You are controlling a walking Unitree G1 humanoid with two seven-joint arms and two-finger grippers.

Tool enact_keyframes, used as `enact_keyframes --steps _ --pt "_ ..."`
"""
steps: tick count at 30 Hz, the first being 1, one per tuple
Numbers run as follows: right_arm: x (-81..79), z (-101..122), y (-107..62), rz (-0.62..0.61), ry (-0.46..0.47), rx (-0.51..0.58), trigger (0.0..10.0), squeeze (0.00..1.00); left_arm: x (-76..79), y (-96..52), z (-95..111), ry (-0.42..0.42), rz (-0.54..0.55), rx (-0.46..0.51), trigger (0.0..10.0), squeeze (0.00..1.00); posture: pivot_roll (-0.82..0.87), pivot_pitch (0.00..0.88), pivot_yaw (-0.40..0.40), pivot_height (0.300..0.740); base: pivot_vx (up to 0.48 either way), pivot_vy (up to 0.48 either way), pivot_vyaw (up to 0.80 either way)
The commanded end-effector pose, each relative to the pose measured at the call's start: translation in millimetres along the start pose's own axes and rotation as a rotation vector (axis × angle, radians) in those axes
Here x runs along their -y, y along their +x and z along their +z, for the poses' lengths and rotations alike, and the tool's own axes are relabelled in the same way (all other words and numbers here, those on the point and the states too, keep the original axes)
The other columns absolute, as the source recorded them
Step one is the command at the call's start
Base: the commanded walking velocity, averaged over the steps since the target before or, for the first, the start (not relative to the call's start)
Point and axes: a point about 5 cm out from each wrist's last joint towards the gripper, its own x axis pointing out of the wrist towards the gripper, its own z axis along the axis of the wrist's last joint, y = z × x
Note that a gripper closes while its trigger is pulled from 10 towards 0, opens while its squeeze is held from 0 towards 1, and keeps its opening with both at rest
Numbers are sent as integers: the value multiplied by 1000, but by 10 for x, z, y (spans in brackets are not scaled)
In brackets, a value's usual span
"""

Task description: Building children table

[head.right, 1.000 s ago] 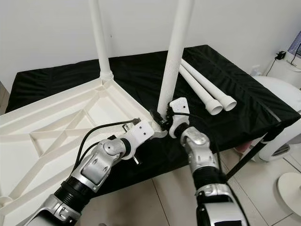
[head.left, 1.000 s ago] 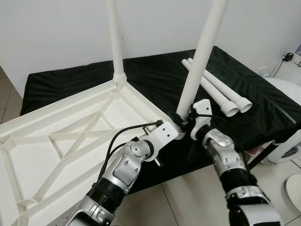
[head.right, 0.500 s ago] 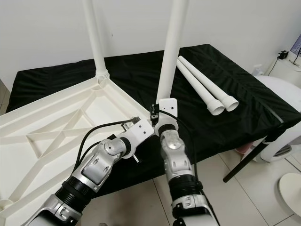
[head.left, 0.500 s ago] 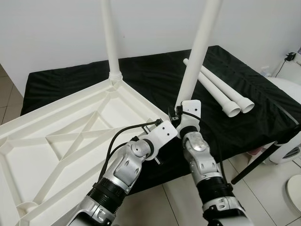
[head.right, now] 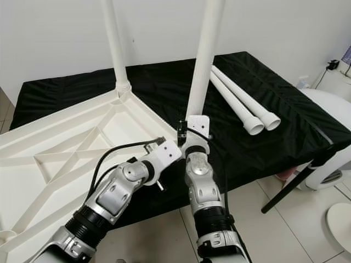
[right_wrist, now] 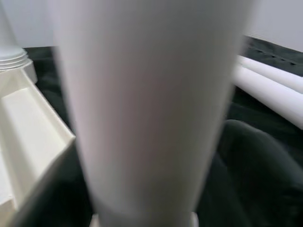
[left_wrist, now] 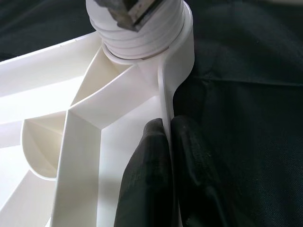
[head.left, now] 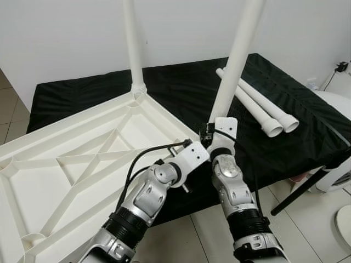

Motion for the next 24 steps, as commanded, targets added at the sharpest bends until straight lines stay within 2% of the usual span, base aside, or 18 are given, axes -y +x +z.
enact_keyframes --steps 1,7,10,11,12,13,14,15,17,18,19,20,21,24 --pt "73 9 -3 -22 -2 0 10000 1000 16 -7 49 27 13 19 10000 0 -102 66 13 740 0 0 0" --pt "144 -3 23 42 12 -9 10000 1000 12 -6 51 27 14 19 10000 0 -105 67 14 740 0 0 0" --pt "140 -26 38 197 19 -29 10000 1000 3 -2 56 27 16 19 10000 0 -106 68 15 740 0 0 0" --pt "140 -26 38 197 19 -29 10000 1000 3 -2 56 27 16 19 10000 0 -106 68 15 740 0 0 0" --pt "152 -41 39 255 28 -45 10000 831 3 -1 58 27 16 19 10000 0 -106 69 13 740 0 0 0" --pt "152 -41 39 255 28 -45 10000 831 3 -1 58 27 16 19 10000 0 -106 69 13 740 0 0 0" --pt "177 -55 38 330 36 -57 10000 0 3 2 59 26 16 20 10000 0 -108 69 13 740 0 0 0" --pt "196 -61 37 378 43 -64 10000 0 3 4 61 26 17 20 10000 0 -109 70 13 740 0 0 0" --pt "196 -61 37 378 43 -64 10000 0 3 4 61 26 17 20 10000 0 -109 70 13 740 0 0 0" --pt "229 -61 39 424 27 -64 10000 0 2 5 64 25 17 20 10000 0 -109 71 12 740 0 0 0" --pt "286 -51 36 541 -4 -62 10000 0 0 7 68 24 18 22 10000 0 -109 70 12 740 0 0 0" --pt "286 -51 36 541 -4 -62 10000 0 0 7 68 24 18 22 10000 0 -109 70 12 740 0 0 0" --pt "331 -38 33 631 -29 -58 10000 0 -3 9 69 24 18 23 10000 0 -110 69 14 740 0 0 0" --pt "351 -36 34 662 -39 -58 10000 0 -5 9 70 24 18 23 10000 0 -110 69 14 740 0 0 0"
